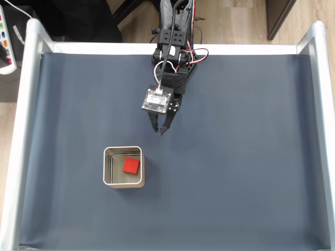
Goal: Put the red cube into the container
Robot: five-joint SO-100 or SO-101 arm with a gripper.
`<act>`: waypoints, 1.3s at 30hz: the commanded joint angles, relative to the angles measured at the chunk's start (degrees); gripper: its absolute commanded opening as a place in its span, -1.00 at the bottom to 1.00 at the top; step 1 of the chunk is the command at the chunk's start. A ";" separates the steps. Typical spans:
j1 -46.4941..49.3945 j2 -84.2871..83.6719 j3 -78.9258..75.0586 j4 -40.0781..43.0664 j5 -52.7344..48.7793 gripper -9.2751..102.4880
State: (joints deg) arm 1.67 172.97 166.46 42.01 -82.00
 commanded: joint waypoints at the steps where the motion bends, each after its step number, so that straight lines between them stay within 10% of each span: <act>1: -1.58 4.57 3.52 0.00 1.85 -0.83; 27: -5.63 19.25 12.83 30.85 3.25 -0.83; 39: -5.71 19.25 12.83 31.46 0.62 -0.81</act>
State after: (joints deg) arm -3.87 192.48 179.74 72.95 -80.77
